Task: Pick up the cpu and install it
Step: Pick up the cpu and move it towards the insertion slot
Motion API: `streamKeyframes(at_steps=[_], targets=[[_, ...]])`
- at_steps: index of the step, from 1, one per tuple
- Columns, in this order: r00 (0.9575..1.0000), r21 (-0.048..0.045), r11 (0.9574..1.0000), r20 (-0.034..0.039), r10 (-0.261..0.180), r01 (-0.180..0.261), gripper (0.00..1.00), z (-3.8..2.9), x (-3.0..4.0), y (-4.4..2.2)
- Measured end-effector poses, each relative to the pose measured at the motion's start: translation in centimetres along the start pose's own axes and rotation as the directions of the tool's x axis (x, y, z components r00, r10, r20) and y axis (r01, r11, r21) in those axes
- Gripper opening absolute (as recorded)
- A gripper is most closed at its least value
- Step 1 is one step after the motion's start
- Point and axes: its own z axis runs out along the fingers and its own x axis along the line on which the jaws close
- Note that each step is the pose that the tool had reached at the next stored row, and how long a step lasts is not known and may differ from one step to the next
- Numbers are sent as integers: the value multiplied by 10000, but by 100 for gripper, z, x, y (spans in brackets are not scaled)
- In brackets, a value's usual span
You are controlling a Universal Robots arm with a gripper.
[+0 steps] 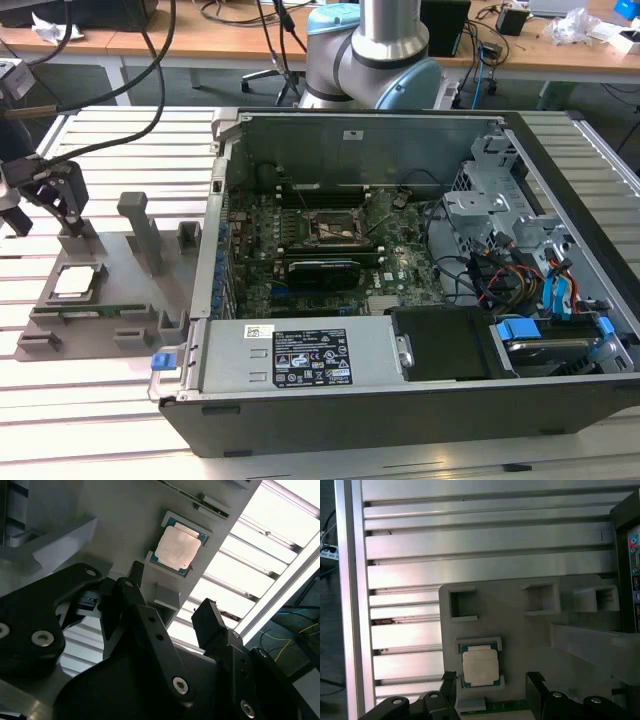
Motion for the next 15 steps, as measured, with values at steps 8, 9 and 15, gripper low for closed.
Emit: streamKeyframes(at_steps=[8, 9, 15], targets=[[10000, -1, 10000, 0, 0, 0, 66, 119, 3, -4], [10000, 0, 10000, 0, 0, 0, 66, 128, 3, -4], [10000, 134, 9999, 6, -92, 91, 66, 213, -5, -5]])
